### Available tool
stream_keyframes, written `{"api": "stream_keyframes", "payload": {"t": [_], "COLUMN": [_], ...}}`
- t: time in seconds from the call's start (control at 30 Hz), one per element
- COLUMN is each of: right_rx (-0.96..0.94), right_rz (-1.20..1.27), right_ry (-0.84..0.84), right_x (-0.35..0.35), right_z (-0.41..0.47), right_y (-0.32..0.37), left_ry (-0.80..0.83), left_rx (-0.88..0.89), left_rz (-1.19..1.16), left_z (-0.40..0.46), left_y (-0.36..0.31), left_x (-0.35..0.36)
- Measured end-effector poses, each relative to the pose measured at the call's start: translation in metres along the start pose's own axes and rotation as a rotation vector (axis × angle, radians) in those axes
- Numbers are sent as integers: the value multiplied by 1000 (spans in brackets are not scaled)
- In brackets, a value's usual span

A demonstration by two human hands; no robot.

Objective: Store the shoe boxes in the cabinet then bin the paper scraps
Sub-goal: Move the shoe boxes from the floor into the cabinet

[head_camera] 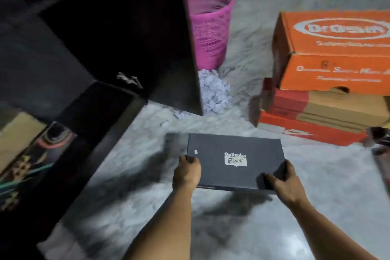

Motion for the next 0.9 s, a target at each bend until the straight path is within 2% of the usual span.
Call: {"api": "stream_keyframes", "payload": {"t": [0.13, 0.27, 0.43, 0.53, 0.6, 0.67, 0.73, 0.83, 0.9], "right_rx": [-129, -287, -542, -646, -690, -790, -828, -854, -867], "right_rz": [134, 199, 407, 336, 264, 195, 87, -77, -180], "right_ry": [225, 352, 655, 845, 899, 870, 846, 799, 819], "right_x": [133, 238, 360, 424, 470, 512, 544, 579, 599], "right_z": [-48, -107, -144, -167, -172, -174, -184, -196, -200], "right_y": [54, 149, 273, 332, 349, 355, 359, 373, 383], "left_ry": [-402, -775, -1091, -1258, -1313, -1341, -1343, -1200, -1107], "left_rx": [-117, -155, -168, -174, -123, -122, -230, -351, -390], "left_rz": [-186, -368, -487, -604, -704, -656, -457, -71, 80], "left_z": [8, -6, -25, -19, -10, 0, 14, 36, 47], "left_y": [84, 155, 201, 223, 235, 242, 245, 243, 243], "left_x": [-138, -261, -373, -406, -415, -419, -425, -442, -454]}}
Point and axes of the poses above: each hand's wrist, its own z-axis towards the middle knuckle, its own x-axis out of the palm, y = z × x, the point moved 3 cm from there along z, towards the middle knuckle, and after that the axes turned 12 degrees about z, right-handed, at the moved point
